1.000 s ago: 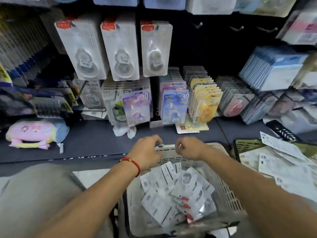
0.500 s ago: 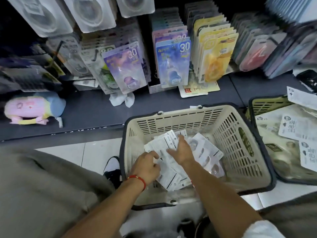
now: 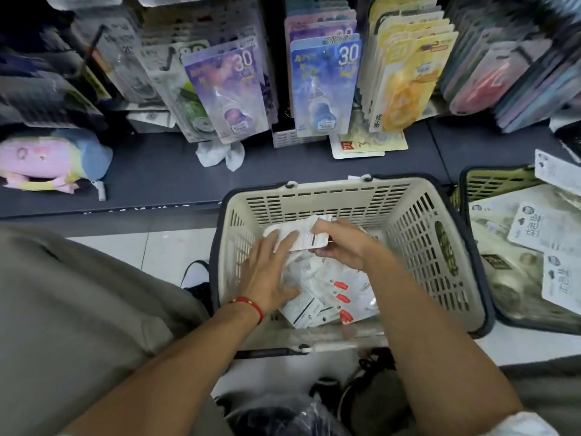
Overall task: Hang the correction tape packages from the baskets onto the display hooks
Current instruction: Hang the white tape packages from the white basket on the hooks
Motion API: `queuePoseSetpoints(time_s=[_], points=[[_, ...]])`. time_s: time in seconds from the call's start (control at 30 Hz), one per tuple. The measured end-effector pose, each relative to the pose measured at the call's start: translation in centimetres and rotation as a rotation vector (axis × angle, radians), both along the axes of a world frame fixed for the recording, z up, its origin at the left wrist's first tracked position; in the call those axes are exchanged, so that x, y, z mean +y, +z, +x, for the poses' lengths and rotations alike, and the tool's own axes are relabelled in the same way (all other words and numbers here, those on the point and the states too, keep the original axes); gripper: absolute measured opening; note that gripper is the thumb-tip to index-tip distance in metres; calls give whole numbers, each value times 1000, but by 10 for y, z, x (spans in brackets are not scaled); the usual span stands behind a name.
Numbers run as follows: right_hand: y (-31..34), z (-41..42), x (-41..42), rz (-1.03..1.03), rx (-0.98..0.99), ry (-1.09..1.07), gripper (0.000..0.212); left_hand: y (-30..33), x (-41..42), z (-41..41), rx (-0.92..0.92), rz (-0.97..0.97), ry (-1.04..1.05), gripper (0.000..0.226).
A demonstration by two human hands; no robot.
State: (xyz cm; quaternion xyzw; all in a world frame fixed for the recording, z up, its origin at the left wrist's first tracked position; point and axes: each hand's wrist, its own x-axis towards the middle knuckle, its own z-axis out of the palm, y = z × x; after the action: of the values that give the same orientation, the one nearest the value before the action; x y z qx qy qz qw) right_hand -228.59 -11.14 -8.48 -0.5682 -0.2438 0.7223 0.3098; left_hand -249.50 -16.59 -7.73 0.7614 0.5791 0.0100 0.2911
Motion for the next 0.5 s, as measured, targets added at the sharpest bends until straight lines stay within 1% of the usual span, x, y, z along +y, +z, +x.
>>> queuePoseSetpoints(time_s=[0.07, 0.1, 0.13, 0.17, 0.2, 0.23, 0.27, 0.3, 0.33, 0.37, 0.4, 0.43, 0.47, 0.5], points=[[3, 2, -9, -49, 161, -21, 8, 2, 0, -3, 4, 173, -26, 92], [1, 2, -14, -60, 216, -41, 15, 3, 1, -6, 5, 226, -32, 84], [-2, 1, -20, -67, 262, -68, 34, 4, 3, -9, -7, 240, -23, 78], [-6, -1, -25, -84, 293, -94, 58, 5, 4, -11, -39, 223, 14, 72], [-13, -3, -30, -100, 265, -106, 78, 7, 5, -12, -93, 183, 82, 66], [-19, -6, -35, -103, 144, -84, 86, 9, 6, -13, -167, 131, 173, 61], [-24, -11, -40, -89, -88, 3, 81, 12, 6, -14, -253, 74, 271, 57], [-30, -16, -46, -49, -396, 182, 69, 14, 5, -15, -335, 15, 358, 54], [-37, -22, -52, 7, -649, 413, 54, 17, 4, -17, -402, -41, 414, 52], [-46, -30, -57, 42, -809, 619, 43, 18, 4, -19, -455, -91, 437, 49], [-53, -37, -62, 48, -902, 779, 38, 19, 3, -21, -502, -128, 440, 47], [-58, -44, -66, 58, -972, 898, 39, 20, 2, -23, -541, -150, 433, 43], [-60, -49, -69, 90, -1032, 990, 41, 21, 1, -25, -569, -159, 419, 39], [-62, -53, -70, 116, -1069, 1029, 41, 23, 0, -28, -580, -161, 401, 36]])
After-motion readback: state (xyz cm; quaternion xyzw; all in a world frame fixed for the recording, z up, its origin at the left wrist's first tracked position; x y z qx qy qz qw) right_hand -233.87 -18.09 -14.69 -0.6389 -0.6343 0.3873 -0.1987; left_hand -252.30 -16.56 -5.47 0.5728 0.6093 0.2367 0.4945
